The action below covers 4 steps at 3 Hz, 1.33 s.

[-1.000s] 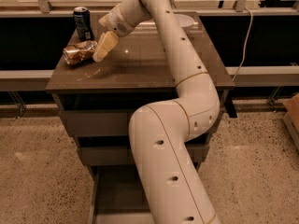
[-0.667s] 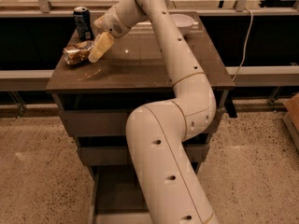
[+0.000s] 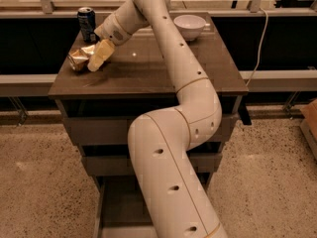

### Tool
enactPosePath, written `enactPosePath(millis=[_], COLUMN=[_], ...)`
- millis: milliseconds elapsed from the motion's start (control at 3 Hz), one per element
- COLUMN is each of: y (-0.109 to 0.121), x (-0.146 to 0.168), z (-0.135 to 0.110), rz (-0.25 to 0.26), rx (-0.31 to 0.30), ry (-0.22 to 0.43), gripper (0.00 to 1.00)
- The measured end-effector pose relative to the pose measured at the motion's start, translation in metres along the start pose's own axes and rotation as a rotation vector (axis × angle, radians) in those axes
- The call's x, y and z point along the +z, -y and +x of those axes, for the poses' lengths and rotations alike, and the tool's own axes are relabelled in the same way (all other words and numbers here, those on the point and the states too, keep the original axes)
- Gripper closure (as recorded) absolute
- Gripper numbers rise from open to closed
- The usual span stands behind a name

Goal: Place orange can into bottom drawer

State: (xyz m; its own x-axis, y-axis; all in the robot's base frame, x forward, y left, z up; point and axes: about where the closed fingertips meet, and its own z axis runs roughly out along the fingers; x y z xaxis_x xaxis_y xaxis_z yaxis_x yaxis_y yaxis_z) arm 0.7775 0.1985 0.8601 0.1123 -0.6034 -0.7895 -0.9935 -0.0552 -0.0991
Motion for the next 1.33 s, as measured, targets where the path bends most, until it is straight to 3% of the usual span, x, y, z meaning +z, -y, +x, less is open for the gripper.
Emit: enactPosePath(millis=[333, 667, 1333], y=[0.001, 0.000, -0.011], x=[0.010, 0.016, 0.004], z=[0.008, 0.013, 0.006], rz=[-0.003, -0.018, -0.081], rx=[0.006, 0.015, 0.043], ry=[-0.031, -0.018, 0.146], gripper=[0.14, 0.38, 0.84])
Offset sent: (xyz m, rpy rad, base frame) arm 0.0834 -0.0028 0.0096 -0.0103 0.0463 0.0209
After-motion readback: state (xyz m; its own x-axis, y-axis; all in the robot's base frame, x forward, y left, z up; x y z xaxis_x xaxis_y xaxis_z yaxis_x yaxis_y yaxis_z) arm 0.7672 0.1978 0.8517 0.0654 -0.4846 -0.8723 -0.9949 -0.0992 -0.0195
